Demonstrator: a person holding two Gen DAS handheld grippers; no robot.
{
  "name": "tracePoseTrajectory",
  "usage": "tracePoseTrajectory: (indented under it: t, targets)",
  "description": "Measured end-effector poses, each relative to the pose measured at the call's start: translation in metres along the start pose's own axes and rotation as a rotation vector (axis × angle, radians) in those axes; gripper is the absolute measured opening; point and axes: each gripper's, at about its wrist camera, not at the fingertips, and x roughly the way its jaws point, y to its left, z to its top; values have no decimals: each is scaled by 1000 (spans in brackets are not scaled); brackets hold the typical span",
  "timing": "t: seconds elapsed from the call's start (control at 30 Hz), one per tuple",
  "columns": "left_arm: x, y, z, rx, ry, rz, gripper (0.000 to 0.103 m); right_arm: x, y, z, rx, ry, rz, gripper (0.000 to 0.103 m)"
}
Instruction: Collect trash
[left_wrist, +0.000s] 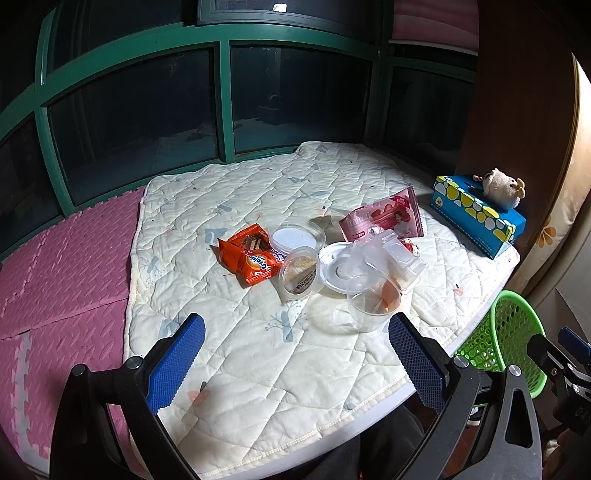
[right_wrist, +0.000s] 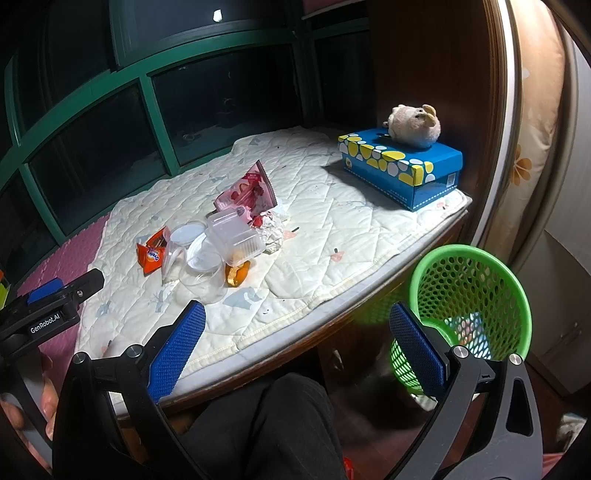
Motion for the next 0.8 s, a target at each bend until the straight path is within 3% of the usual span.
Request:
tracePoseTrajectory:
  t: [0.8]
  targets:
    - [4,-3,1,4,11,-5,96,1,-3,-1,2,3,0,99]
